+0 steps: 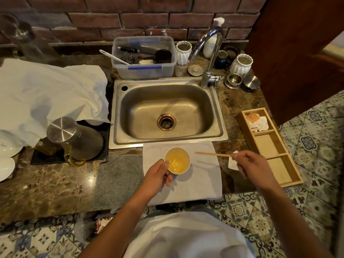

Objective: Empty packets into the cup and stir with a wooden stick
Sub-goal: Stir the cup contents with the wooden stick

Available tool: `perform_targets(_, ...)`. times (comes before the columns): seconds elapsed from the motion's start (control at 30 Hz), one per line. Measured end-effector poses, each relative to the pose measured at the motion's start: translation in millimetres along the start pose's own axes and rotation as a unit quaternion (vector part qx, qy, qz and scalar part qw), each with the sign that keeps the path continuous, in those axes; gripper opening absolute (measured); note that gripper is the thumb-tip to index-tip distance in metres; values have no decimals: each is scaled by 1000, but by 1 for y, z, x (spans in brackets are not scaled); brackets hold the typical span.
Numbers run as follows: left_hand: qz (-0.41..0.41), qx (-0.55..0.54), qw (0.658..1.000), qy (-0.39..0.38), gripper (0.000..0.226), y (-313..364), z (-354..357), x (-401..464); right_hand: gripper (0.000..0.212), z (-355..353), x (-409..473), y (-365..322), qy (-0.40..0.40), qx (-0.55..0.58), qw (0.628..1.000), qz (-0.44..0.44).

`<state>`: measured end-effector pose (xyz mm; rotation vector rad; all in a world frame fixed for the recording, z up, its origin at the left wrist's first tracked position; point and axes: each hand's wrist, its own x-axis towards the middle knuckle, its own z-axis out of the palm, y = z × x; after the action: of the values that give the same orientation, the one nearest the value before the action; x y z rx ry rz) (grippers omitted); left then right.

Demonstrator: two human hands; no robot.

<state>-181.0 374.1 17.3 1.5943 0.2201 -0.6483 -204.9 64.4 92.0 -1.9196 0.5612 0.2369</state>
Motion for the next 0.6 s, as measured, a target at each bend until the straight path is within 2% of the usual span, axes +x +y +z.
perform_targets(0.13,8,8,1000,-2,33,2,0,-2,29,-8,-1,13,4,162,984,79)
perform_targets(0.33,7,17,1000,-1,35,0,-2,-1,23,24,-4,26,-37,330,924,191)
perform_targets(0.43,7,17,1000,-2,34,-1,-1,-1,18,43,-4,39,-60,337,915,214)
perform_targets(0.6,3,20,1000,3,34,1,0,-2,15,68,0,54,-71,289,930,218)
